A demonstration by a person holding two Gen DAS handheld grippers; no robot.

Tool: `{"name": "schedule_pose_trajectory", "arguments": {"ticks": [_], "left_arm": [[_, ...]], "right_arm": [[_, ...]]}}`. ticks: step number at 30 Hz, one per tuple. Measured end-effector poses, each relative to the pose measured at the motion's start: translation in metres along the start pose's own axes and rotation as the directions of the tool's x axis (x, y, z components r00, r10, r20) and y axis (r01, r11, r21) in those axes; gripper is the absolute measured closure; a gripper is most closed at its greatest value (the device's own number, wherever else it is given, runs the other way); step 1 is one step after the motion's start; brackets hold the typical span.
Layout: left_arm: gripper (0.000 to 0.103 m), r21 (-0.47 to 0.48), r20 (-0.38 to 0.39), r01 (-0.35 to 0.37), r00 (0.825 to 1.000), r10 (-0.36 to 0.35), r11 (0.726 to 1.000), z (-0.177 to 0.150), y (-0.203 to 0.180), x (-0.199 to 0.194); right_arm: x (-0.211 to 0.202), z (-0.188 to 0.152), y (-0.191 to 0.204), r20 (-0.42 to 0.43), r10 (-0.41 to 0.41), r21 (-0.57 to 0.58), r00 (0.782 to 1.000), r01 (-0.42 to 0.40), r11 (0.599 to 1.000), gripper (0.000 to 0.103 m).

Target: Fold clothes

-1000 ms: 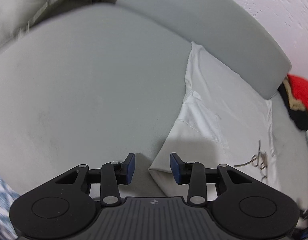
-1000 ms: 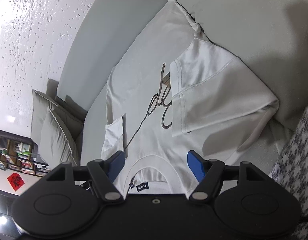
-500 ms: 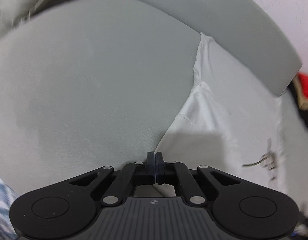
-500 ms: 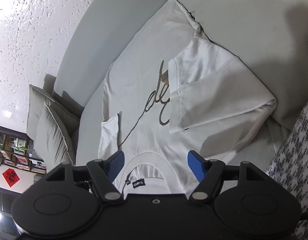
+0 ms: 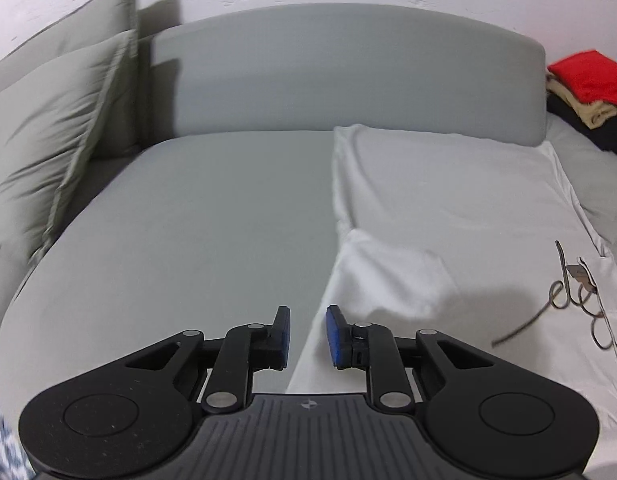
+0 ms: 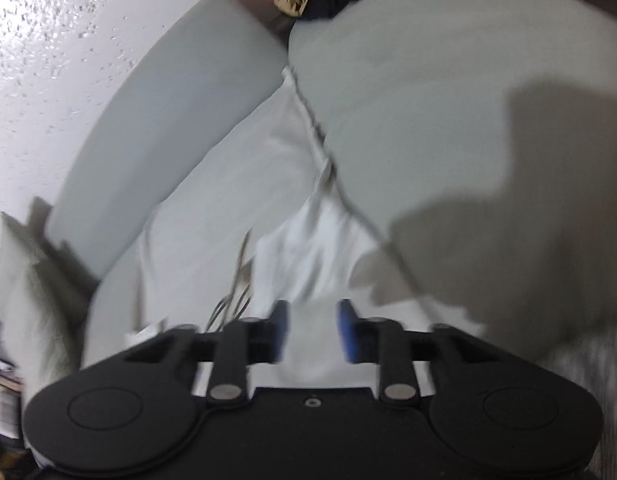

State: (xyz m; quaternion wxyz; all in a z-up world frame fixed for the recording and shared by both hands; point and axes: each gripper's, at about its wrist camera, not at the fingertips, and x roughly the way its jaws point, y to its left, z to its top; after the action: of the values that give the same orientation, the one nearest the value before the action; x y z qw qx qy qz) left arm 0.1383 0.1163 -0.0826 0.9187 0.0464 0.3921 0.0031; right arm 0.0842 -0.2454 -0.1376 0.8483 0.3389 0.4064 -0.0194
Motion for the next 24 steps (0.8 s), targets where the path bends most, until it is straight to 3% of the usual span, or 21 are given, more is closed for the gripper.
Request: {"name": "schedule_pose_trajectory", "arguments": {"ticks": [6, 8, 10, 15, 20, 22, 24], "left_arm": [[0.087, 0.064, -0.110, -0.046, 0.993, 0.052, 0.997, 0.020, -0.017, 0.060], [0.080, 0.065, -0.148, -0.070, 0.986, 0.079, 0.995, 0.019, -0.017, 0.073], [0.079, 0.038, -0.158, -0.087, 0.983, 0.092, 0.995, 0.016, -0.012, 0.071], [0.073, -0.005, -0.189, -0.070, 0.980, 0.068, 0.998, -0.011, 0.010, 0.034], [0.073, 0.016, -0.212, -0.061, 0.975, 0.063, 0.998, -0.039, 0.014, -0.010], [0.073, 0.011, -0.218, -0.064, 0.974, 0.065, 0.998, -0.047, 0.019, -0.022], [0.073, 0.011, -0.198, -0.077, 0.977, 0.077, 0.997, -0.051, 0.022, -0.033]], "right_arm": [[0.055, 0.032, 0.015, 0.023, -0.100, -0.113, 0.995, 0.102, 0.988, 0.081], [0.074, 0.035, 0.016, 0.021, -0.163, -0.162, 0.986, 0.165, 0.973, 0.081], [0.085, 0.032, 0.016, 0.010, -0.221, -0.204, 0.975, 0.219, 0.954, 0.088], [0.043, 0.001, 0.012, -0.004, -0.269, -0.238, 0.963, 0.260, 0.936, 0.088], [-0.008, -0.037, -0.008, -0.082, -0.266, -0.180, 0.961, 0.248, 0.952, 0.083], [-0.025, -0.044, -0.002, -0.073, -0.260, -0.232, 0.963, 0.238, 0.943, 0.082], [-0.042, -0.049, 0.003, -0.056, -0.249, -0.226, 0.967, 0.231, 0.946, 0.066]]}}
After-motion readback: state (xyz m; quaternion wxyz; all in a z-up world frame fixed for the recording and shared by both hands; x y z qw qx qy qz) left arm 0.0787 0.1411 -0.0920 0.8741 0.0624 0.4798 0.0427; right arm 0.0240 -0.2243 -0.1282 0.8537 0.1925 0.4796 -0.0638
